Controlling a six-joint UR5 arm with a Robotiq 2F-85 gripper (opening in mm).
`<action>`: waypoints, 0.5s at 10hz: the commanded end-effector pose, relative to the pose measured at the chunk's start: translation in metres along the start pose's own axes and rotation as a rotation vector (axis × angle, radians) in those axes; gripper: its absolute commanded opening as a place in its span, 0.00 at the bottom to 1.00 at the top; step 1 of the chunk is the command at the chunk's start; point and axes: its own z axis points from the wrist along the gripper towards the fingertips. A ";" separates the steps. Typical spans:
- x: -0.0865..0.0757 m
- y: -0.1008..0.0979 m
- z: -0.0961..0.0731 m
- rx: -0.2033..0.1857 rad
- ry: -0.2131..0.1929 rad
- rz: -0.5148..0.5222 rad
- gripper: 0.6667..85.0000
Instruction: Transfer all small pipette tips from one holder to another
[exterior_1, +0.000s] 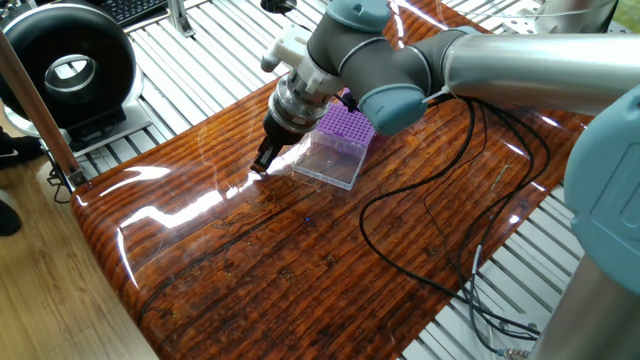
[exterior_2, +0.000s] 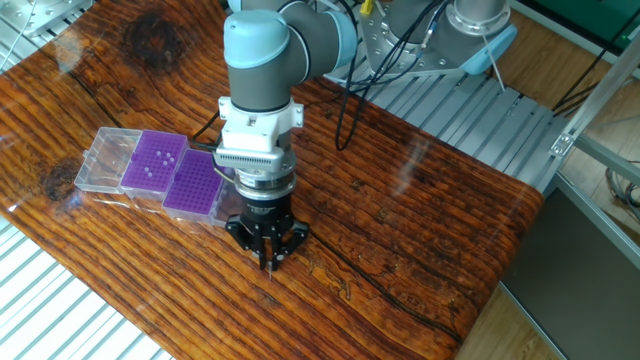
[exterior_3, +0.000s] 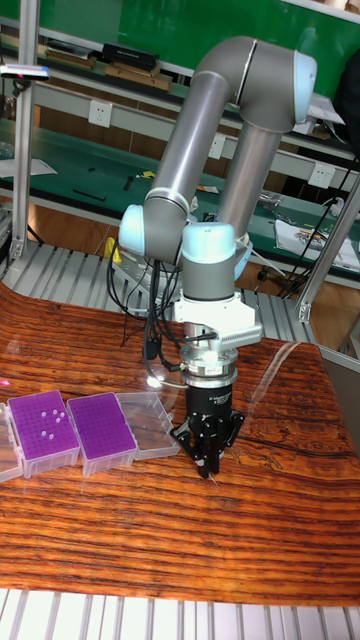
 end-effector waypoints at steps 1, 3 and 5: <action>0.002 -0.001 -0.001 0.001 0.004 0.013 0.27; 0.003 -0.002 -0.001 0.003 0.007 0.012 0.28; 0.003 -0.003 -0.001 0.003 0.007 0.013 0.27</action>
